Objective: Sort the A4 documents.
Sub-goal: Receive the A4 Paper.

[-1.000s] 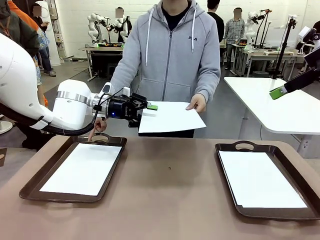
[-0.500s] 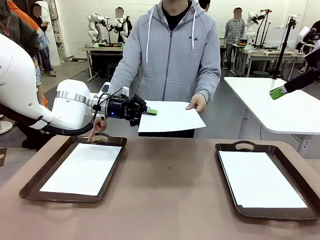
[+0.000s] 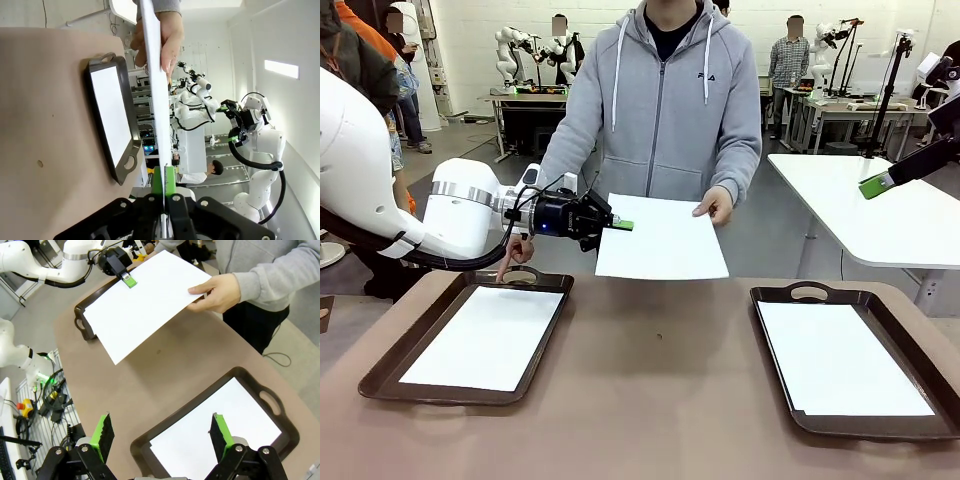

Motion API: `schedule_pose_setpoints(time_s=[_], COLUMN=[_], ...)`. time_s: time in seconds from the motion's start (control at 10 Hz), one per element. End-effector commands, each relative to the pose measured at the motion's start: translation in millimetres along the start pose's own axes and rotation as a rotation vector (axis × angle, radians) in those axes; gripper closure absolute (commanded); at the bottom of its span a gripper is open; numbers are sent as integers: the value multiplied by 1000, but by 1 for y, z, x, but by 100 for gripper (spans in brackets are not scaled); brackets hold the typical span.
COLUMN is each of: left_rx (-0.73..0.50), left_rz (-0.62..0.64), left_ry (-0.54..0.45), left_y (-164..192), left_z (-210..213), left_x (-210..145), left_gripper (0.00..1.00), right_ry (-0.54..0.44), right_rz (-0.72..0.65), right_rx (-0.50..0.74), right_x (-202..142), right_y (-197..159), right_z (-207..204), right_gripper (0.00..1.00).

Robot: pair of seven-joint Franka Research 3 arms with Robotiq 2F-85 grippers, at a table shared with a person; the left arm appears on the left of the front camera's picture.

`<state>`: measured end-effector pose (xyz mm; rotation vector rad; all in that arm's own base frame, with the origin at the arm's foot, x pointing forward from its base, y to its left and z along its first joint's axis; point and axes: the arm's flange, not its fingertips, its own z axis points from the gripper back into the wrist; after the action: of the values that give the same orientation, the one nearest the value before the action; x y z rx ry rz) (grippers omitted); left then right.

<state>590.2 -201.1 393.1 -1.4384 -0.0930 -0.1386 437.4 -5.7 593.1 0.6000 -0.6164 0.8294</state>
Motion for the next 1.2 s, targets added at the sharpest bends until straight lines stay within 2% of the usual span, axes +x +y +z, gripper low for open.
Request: schedule_pose_setpoints(time_s=[0.0, 0.2, 0.4, 0.5, 1.1], left_rx=[-8, -8, -23, -2, -2], left_rz=[-12, -27, -51, -4, -4], left_ry=[-17, -7, 59, 1, 1], left_y=[-1, -2, -17, -2, -2], left_z=[1, 1, 22, 2, 2], left_x=[2, 2, -3, 0, 0], left_gripper=[100, 100, 100, 100, 100], right_ry=[-10, -10, -10, -10, -10], right_rz=[8, 8, 8, 8, 8], right_rx=[11, 11, 11, 11, 11], right_x=[-1, -1, -1, -1, -1], right_y=[0, 0, 0, 0, 0], right_z=[0, 0, 0, 0, 0], right_gripper=[0, 0, 0, 0, 0])
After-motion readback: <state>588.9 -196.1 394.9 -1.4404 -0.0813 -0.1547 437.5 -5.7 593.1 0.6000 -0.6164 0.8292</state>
